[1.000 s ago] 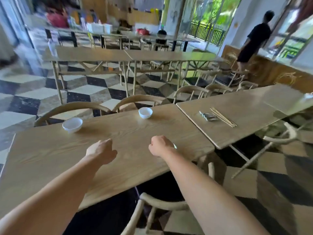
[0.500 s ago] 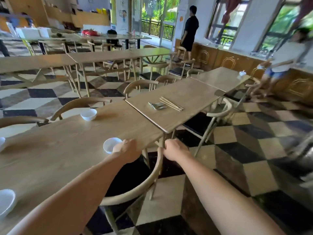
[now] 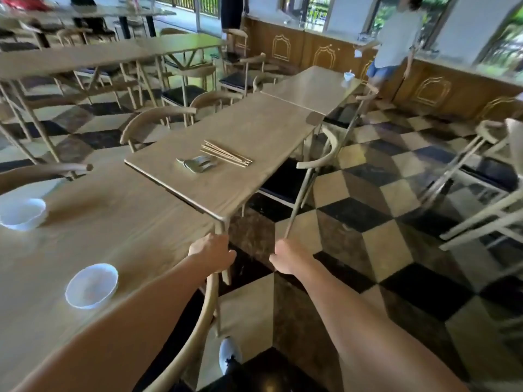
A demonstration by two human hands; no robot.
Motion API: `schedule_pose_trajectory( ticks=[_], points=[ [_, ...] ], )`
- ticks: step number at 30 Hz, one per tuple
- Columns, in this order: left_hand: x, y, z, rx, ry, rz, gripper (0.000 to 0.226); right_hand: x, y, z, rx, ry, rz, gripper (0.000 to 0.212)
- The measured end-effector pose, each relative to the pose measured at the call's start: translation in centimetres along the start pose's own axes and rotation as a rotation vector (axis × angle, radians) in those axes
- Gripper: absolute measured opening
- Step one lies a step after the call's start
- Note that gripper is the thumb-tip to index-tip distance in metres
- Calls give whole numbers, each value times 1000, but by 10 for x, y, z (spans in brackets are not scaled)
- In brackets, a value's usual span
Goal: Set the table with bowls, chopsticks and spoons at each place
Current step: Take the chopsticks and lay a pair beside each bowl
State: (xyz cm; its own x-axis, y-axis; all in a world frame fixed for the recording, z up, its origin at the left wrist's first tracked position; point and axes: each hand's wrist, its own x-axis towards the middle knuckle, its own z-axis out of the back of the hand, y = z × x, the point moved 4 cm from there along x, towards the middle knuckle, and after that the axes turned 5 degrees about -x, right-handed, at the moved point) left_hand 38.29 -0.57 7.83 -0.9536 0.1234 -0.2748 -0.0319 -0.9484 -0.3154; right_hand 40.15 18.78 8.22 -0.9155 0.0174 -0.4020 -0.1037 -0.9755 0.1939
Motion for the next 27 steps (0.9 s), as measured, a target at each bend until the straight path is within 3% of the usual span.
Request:
schedule_pose_trajectory(
  ticks=[5,12,22,27],
  points=[
    [102,-7,4,-15,43,13,34,97,3,25,-52,82,-21,17],
    [210,11,27,-40,66,89,32,211,32,62,-69,114,35,34],
    [324,60,20,-173,131,305,33,368,74,98,-227,164,158,23],
    [408,60,24,-262,108,412,30,481,86,128,-263,140,203,34]
  ],
)
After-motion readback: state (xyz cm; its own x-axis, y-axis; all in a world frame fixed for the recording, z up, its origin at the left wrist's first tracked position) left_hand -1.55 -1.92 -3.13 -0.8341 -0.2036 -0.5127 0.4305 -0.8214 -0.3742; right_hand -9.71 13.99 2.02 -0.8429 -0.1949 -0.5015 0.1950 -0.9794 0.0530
